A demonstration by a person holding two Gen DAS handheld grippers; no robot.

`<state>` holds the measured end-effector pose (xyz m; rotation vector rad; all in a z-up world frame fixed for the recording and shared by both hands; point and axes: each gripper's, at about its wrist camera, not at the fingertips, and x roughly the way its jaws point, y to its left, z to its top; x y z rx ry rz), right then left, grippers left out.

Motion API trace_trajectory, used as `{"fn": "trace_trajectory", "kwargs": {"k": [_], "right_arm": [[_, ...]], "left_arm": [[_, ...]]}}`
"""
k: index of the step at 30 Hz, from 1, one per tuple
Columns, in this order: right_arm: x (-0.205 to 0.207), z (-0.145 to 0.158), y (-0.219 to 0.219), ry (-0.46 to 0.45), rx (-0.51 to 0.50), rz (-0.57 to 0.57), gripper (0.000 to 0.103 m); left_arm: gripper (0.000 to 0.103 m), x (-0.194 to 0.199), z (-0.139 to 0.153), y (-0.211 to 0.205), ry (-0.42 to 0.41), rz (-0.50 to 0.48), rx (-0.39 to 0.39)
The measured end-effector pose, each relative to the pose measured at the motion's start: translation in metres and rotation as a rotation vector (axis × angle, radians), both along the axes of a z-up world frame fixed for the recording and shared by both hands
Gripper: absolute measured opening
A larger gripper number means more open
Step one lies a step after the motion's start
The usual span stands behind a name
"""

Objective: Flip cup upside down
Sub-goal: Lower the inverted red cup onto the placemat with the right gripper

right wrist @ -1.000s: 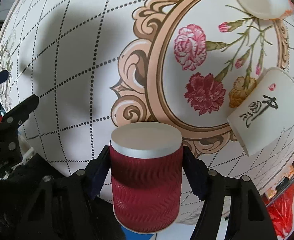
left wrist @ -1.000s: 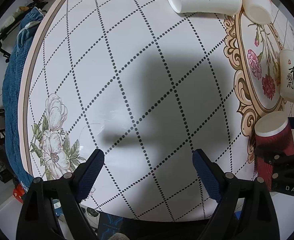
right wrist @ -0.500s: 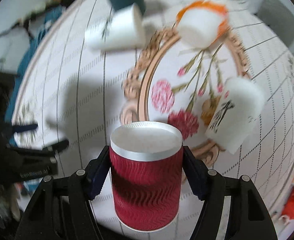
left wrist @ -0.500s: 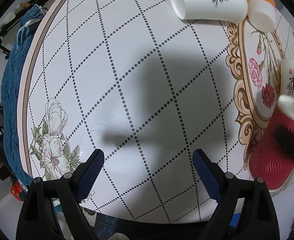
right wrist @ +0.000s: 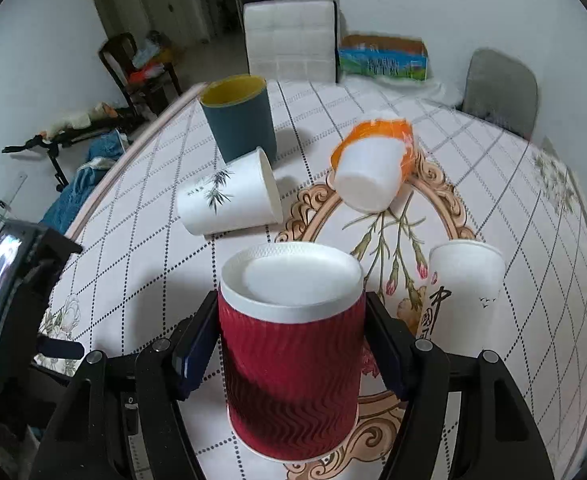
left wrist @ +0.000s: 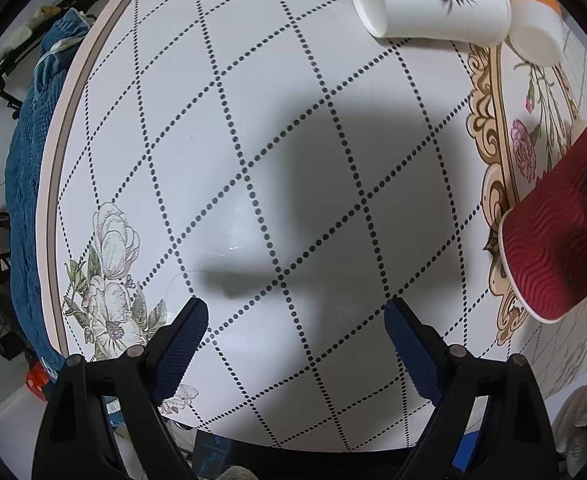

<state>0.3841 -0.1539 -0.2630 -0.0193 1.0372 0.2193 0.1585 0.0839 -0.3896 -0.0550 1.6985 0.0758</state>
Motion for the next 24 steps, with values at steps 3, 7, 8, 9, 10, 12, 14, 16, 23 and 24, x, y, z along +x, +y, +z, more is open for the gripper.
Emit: {"fn": "trace_trajectory", "kwargs": {"k": [3,7,8,9,10,12,14,16,23,24], "right_arm": [[-0.012,0.002,0.0,-0.001,-0.01,0.008,0.071],[-0.027,0.0,0.004,0.017,-0.028,0.014,0.072],[-0.03,-0.001,0.005,0.027,-0.031,0.011,0.072],[-0.032,-0.002,0.006,0.036,-0.031,0.008,0.072],[-0.034,-0.004,0.006,0.054,-0.028,-0.001,0.072],[-0.038,-0.007,0.005,0.086,-0.04,-0.031,0.072],[-0.04,-0.009,0.003,0.108,-0.047,-0.06,0.082],[-0.045,-0.005,-0.004,0.133,-0.037,-0.107,0.085],[-0.081,0.035,-0.04,0.186,-0.047,-0.233,0.097],[-0.087,0.042,-0.046,0.194,-0.06,-0.252,0.097]], "left_arm": [[0.09,-0.003,-0.003,-0.004,-0.003,-0.023,0.001],[0.09,-0.012,-0.004,-0.012,-0.012,-0.048,-0.004],[0.09,-0.014,-0.005,-0.013,-0.014,-0.055,-0.004],[0.09,-0.017,-0.005,-0.014,-0.016,-0.063,-0.005],[0.09,-0.022,-0.006,-0.02,-0.02,-0.07,-0.004],[0.09,-0.027,0.001,-0.025,-0.038,-0.092,0.006],[0.09,-0.033,0.009,-0.029,-0.062,-0.112,0.019],[0.09,-0.046,0.02,-0.033,-0.094,-0.136,0.044],[0.101,-0.077,0.064,-0.049,-0.187,-0.167,0.053],[0.101,-0.077,0.076,-0.056,-0.204,-0.175,0.057]]}}
